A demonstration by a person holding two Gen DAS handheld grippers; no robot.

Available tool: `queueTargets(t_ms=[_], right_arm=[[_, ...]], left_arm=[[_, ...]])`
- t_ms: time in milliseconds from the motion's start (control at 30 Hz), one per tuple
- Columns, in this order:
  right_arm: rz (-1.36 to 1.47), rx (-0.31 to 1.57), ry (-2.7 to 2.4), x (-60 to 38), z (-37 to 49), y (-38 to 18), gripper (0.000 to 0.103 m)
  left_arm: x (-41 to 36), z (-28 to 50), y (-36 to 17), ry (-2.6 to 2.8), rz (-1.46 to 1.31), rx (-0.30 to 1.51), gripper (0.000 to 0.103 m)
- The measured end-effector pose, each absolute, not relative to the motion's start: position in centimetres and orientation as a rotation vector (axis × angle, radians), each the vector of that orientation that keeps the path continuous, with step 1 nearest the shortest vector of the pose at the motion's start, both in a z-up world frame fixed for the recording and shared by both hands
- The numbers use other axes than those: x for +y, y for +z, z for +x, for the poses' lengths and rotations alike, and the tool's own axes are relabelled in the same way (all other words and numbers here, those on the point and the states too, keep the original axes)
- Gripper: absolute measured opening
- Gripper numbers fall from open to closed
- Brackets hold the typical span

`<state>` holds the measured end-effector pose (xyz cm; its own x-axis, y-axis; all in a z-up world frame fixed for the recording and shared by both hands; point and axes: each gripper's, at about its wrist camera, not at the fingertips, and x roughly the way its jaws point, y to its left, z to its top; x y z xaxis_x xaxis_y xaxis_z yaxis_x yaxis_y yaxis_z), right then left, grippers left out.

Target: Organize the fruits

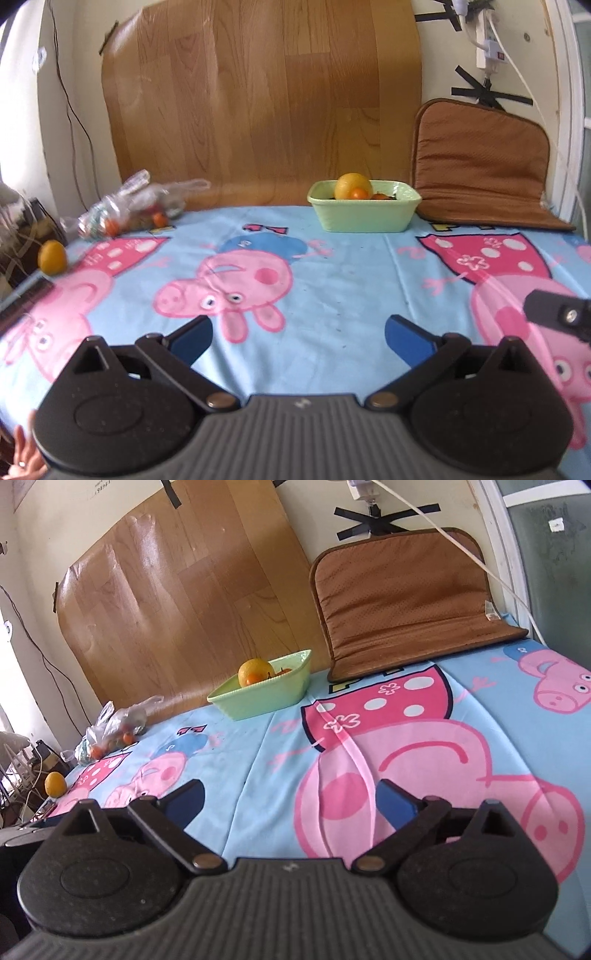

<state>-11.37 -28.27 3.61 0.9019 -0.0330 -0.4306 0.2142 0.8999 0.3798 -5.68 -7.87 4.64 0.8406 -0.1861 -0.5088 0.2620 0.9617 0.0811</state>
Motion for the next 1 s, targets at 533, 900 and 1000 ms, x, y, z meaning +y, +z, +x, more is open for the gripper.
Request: queueTargets(t_ms=[533, 900, 1000], right_arm=[[0.474, 0.386, -0.101, -27.2, -13.0, 5.2, 0.1], [0.47, 0.391, -0.021, -26.1, -13.1, 6.1, 0.1], [0.468, 0.396, -0.012, -26.0, -13.0, 6.1, 0.1]], left_arm=[[-7.1, -7.6, 6.3, -0.234, 0.133, 0.538, 0.103], [-7.1, -7.8, 6.5, -0.241, 0.129, 0.559, 0.103], [-7.1, -7.6, 6.3, -0.23, 0.127, 0.578, 0.103]])
